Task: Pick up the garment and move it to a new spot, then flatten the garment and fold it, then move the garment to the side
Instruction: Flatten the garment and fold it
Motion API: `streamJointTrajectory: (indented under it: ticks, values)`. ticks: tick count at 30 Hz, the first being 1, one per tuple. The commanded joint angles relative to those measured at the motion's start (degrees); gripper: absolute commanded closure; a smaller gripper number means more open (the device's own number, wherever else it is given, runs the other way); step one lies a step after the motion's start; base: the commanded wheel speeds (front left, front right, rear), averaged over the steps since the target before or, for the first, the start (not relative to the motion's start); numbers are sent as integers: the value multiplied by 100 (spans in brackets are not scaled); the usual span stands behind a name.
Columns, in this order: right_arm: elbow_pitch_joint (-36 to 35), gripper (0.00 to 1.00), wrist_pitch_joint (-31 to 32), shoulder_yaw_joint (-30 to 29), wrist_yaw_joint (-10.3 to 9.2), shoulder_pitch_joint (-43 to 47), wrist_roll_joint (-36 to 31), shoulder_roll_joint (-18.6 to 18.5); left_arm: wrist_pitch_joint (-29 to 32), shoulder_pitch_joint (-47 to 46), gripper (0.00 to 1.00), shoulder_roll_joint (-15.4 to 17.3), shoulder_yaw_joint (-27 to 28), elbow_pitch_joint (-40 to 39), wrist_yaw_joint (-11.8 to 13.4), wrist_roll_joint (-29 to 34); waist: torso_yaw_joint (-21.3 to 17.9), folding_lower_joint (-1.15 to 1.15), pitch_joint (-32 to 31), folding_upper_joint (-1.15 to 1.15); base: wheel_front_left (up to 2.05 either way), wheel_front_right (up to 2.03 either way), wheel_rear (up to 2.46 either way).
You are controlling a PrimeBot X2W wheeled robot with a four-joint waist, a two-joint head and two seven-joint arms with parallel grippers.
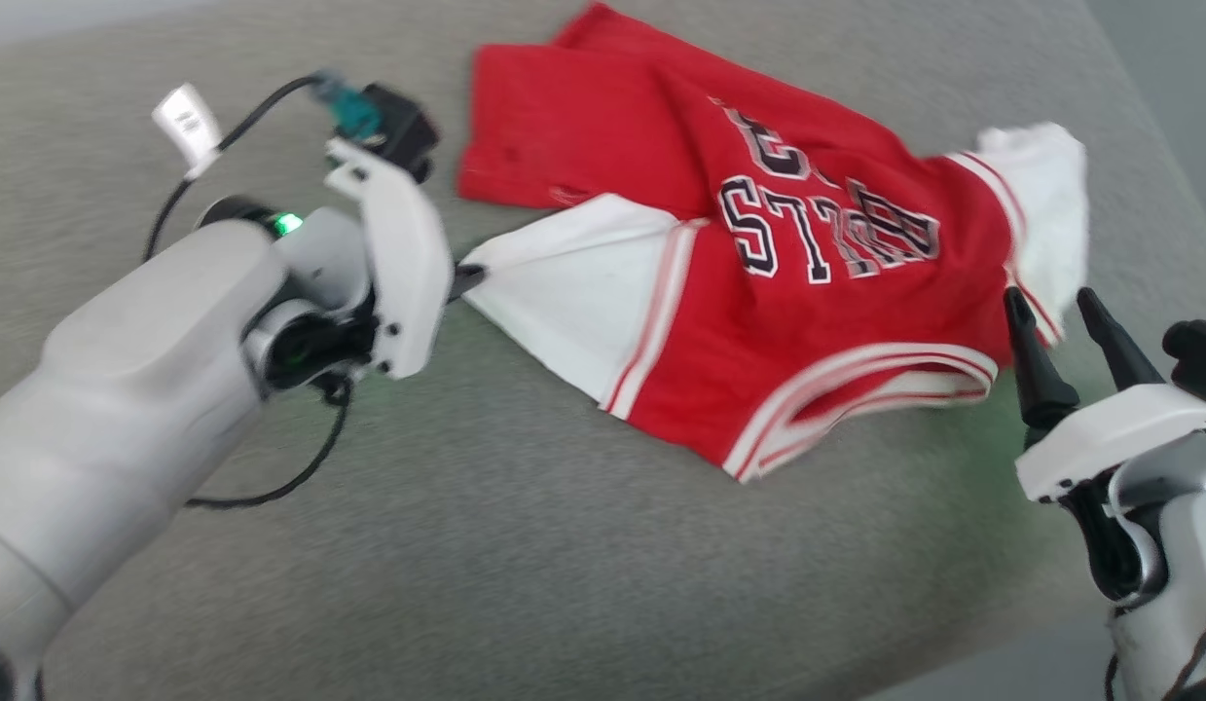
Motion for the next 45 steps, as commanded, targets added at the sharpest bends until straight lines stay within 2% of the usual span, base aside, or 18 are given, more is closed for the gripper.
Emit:
streamJointTrajectory:
  ticks: [1,10,17,23,26,27,28,30,31,33,34,36,37,39,43,45]
  values:
    - [-101,0,89,-46,-2,105,-53,-55,-107,139,100,96,5,36,2,-75,543,0,-416,0,0,0,0]
    - [-715,0,626,-237,-2,383,-298,-97,-430,575,100,707,8,592,3,-68,1224,0,-805,0,0,0,0]
    - [-1101,0,966,-234,-2,624,-389,-77,-466,893,100,997,20,969,33,34,1411,0,-949,0,0,0,0]
    - [-1316,0,1176,-145,-2,754,-443,-94,-804,1074,100,930,96,1352,59,92,1449,0,-1015,0,0,0,0]
    - [-1406,0,1257,-96,-2,759,-471,-118,-1018,1253,100,791,252,1487,45,-140,1480,0,-1063,0,0,0,0]
    - [-1435,0,1283,-86,-2,773,-477,-129,-1127,1271,90,764,274,1517,38,-143,1497,0,-1078,0,0,0,0]
    - [-1468,0,1319,-57,-2,784,-490,-153,-1247,1295,71,741,286,1541,32,-117,1514,0,-1093,0,0,0,0]
    - [-1539,0,1389,14,-2,801,-507,-224,-1524,1415,52,668,331,1535,21,-148,1553,0,-1117,0,0,0,0]
    - [-1572,0,1420,67,-2,804,-522,-275,-1687,1464,22,630,370,1514,14,-171,1575,0,-1126,0,0,0,0]
    - [-1609,0,1520,209,-2,818,-554,-377,-2040,1603,18,562,459,1509,14,-203,1615,0,-1147,0,0,0,0]
    - [-1634,0,1597,323,-2,833,-591,-453,-2249,1663,0,549,477,1516,19,-150,1633,0,-1159,0,0,0,0]
    - [-1692,0,1789,619,-2,873,-624,-665,-2701,1828,0,473,568,1544,125,-152,1687,0,-1165,0,0,0,0]
    - [-1753,0,1998,916,-2,886,-593,-943,-3266,1999,0,372,648,1536,274,-80,1751,0,-1164,0,0,0,0]
    - [-1829,0,2226,1186,-2,891,-528,-1238,-3844,2182,0,261,779,1526,462,-70,1822,0,-1162,0,0,0,0]
    - [-1966,0,2848,1677,-2,942,-305,-1894,-4241,2467,0,31,1108,1347,913,222,2031,0,-1139,0,0,0,0]
    - [-2044,0,3219,1917,-2,976,-170,-2242,-4248,2557,0,-38,1695,1002,1226,699,2159,0,-1111,0,0,0,0]
